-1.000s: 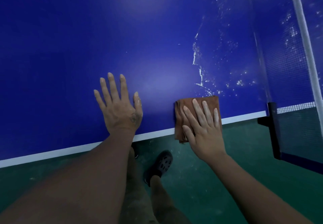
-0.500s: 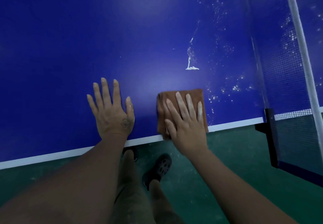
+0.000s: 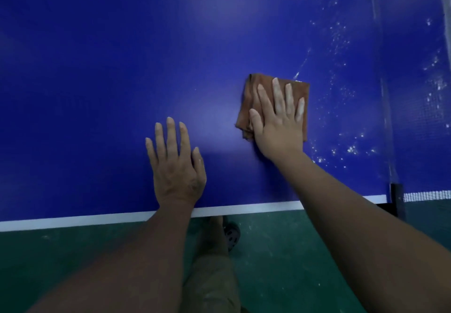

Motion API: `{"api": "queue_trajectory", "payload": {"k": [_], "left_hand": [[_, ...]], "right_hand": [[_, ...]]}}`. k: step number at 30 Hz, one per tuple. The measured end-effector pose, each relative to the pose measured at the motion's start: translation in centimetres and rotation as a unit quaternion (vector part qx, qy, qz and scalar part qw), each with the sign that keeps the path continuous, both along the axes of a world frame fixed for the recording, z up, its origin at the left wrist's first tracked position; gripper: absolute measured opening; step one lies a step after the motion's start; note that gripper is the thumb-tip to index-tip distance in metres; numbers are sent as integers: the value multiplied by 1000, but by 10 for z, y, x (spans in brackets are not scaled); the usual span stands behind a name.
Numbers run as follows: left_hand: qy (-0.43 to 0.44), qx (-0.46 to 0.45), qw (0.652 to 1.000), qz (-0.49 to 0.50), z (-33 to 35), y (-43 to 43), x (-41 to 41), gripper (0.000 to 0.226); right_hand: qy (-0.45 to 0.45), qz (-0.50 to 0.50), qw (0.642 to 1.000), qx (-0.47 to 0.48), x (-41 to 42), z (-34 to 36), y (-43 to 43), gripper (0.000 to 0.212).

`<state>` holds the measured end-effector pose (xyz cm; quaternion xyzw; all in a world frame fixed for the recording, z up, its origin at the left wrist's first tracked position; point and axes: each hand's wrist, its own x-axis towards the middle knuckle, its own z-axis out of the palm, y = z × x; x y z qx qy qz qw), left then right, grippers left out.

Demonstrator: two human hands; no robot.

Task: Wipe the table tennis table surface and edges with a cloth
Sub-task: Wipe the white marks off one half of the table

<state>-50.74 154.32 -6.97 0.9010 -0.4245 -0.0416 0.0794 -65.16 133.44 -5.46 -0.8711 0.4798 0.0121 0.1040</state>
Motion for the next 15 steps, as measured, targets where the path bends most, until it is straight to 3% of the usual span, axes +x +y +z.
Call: {"api": "queue_trajectory", "payload": {"k": [9,15], "left_hand": [[28,-6,1000,14,-4,2,0,67],[38,29,999,9,-3,1,1,69]], "right_hand": [[11,51,998,-24,9,-1,81,62],[-35,148,988,-26,92,-5,31,60]]}}
